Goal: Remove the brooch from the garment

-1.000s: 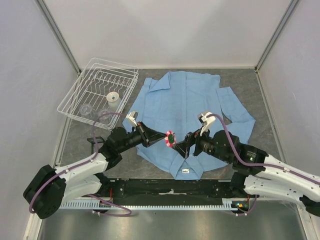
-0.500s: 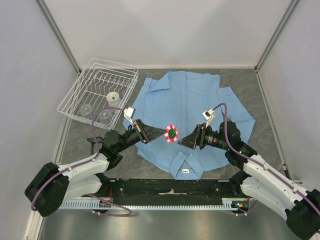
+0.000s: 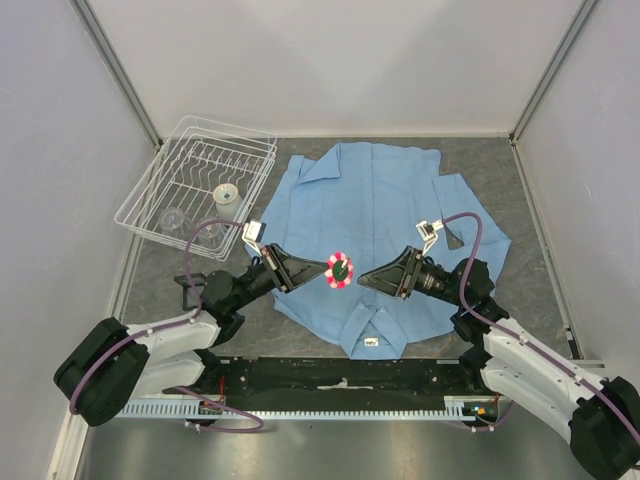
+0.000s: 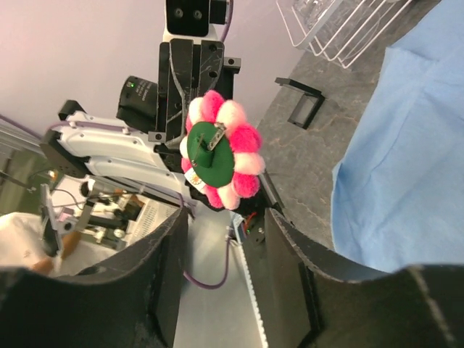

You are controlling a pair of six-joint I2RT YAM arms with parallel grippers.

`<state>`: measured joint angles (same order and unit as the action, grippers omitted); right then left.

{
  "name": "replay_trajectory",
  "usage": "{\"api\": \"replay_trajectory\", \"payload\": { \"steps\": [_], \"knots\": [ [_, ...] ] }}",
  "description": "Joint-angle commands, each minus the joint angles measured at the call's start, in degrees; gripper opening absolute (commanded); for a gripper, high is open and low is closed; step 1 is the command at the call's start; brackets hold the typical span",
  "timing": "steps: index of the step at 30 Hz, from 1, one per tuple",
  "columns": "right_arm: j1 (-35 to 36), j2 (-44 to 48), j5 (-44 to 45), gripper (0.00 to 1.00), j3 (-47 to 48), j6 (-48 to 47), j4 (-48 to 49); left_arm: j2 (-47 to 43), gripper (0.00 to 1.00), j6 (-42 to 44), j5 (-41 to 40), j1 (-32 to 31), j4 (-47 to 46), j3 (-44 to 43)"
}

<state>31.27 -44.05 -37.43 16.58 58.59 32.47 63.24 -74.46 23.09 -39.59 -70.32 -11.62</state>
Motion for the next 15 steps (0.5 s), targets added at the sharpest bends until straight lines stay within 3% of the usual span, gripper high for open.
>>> {"api": "replay_trajectory", "payload": {
  "steps": [1, 6, 15],
  "knots": [
    [-0.24, -3.40, 0.87, 0.50, -2.16, 8.54, 15.06, 0.30, 0.02, -2.44, 0.02, 0.22, -8.07, 0.81],
    [-0.24, -7.44, 1.31, 0.48, -3.04, 12.42, 24.28, 0.65, 0.02, -4.82, -1.73, 0.22, -11.15, 2.48],
    [-0.15, -12.11, 0.95, 0.52, -1.64, 11.99, 26.16, 4.25, 0.02, -8.33, -2.17, 0.22, -18.26, 3.27]
  ]
}}
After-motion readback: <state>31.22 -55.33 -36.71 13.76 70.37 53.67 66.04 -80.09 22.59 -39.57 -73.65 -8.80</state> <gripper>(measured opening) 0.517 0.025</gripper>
